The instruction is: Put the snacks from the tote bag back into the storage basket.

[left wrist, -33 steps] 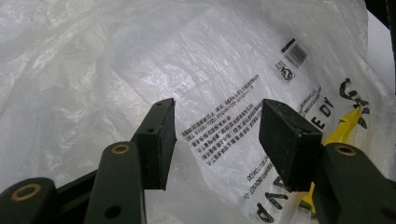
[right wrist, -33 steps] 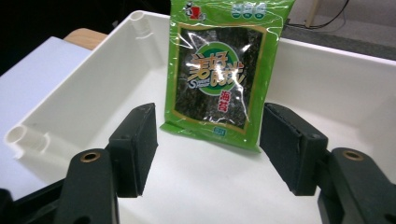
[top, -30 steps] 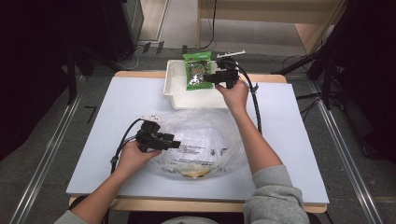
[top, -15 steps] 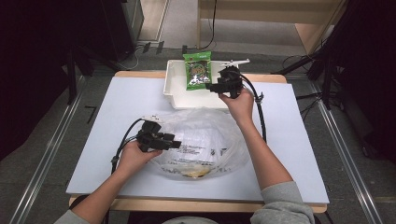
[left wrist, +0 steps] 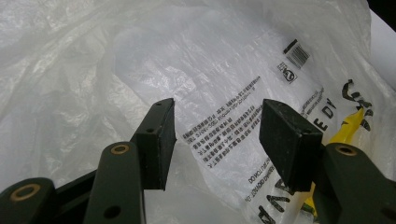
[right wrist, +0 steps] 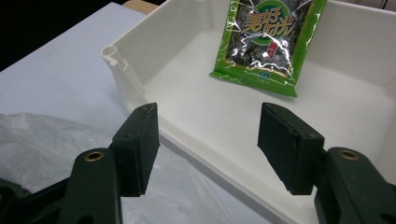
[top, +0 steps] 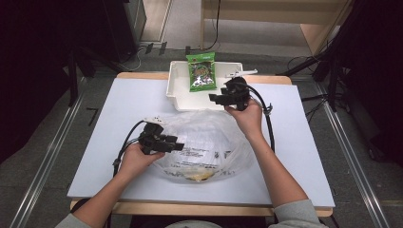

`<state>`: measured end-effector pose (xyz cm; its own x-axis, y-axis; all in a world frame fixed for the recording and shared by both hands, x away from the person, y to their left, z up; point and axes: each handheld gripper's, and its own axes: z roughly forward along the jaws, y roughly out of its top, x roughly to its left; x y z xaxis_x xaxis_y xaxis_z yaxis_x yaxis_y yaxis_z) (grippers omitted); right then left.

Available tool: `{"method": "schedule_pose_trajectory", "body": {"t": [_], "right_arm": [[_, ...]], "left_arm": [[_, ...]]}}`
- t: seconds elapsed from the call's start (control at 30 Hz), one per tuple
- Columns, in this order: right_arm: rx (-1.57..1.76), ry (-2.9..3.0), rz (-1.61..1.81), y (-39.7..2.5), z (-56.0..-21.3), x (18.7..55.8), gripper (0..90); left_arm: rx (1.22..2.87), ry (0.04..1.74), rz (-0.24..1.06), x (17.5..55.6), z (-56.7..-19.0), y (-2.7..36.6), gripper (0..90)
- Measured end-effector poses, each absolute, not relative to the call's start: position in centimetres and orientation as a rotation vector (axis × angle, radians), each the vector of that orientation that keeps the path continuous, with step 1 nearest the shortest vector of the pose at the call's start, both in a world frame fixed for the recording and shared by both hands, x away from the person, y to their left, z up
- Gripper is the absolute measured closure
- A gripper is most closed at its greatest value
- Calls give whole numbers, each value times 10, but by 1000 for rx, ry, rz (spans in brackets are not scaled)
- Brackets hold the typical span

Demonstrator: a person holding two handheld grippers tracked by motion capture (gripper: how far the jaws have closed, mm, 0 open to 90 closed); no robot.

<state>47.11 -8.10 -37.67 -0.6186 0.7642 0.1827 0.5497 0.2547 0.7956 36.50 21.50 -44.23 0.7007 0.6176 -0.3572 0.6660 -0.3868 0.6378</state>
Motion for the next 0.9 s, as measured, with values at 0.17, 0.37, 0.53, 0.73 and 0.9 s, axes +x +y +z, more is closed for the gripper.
{"method": "schedule_pose_trajectory", "body": {"t": [0.17, 0.37, 0.53, 0.73, 0.9], "right_arm": [[1217, 2296, 1303, -82, -377, 458, 399], [1178, 2311, 1285, -83, -380, 444, 398], [1161, 2325, 1285, -85, -384, 432, 398], [1145, 2335, 1304, -87, -386, 416, 398], [1127, 2348, 1297, -89, -389, 405, 398]], "left_arm": [[2104, 977, -75, 365, -442, 215, 463], [2103, 976, -75, 364, -441, 216, 462], [2102, 975, -75, 365, -441, 217, 462], [2097, 979, -70, 365, -440, 219, 460], [2095, 982, -71, 365, -440, 219, 459]]}}
